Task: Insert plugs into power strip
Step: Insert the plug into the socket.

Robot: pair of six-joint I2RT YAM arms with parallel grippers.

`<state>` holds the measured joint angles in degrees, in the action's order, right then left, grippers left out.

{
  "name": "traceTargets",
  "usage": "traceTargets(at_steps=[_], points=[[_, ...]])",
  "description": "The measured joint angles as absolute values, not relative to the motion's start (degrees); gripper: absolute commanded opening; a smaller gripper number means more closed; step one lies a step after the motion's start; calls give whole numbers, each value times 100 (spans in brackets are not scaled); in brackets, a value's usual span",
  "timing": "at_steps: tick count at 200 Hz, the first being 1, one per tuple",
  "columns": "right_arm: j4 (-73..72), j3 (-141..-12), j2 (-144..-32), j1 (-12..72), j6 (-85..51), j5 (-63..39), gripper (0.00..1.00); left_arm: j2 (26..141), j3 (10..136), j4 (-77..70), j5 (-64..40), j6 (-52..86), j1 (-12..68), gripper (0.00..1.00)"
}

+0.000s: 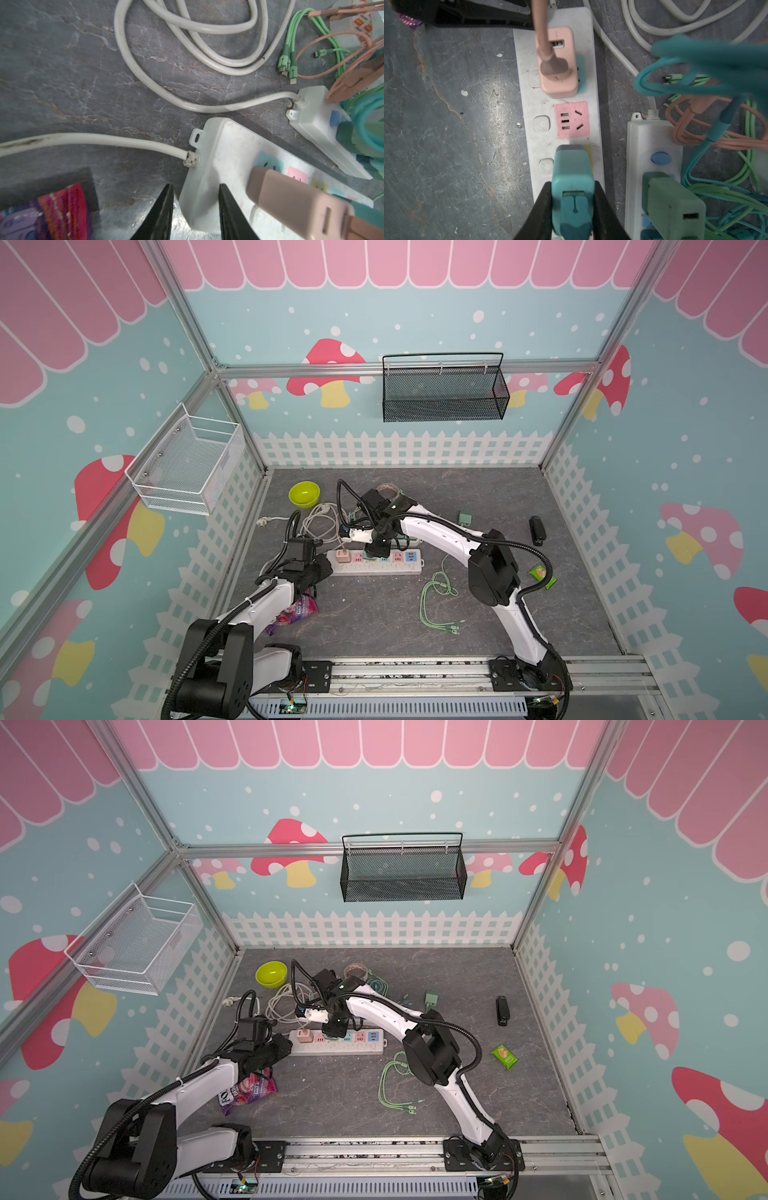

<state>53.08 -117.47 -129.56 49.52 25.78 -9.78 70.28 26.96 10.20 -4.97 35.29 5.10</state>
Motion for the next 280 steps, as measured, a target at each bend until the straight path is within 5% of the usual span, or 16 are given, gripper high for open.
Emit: traceTargets(at_steps=[280], points=[[5105,-11327,-12680,4952,2523,-993,0,7022,2689,1013,-519,3509,489,35]])
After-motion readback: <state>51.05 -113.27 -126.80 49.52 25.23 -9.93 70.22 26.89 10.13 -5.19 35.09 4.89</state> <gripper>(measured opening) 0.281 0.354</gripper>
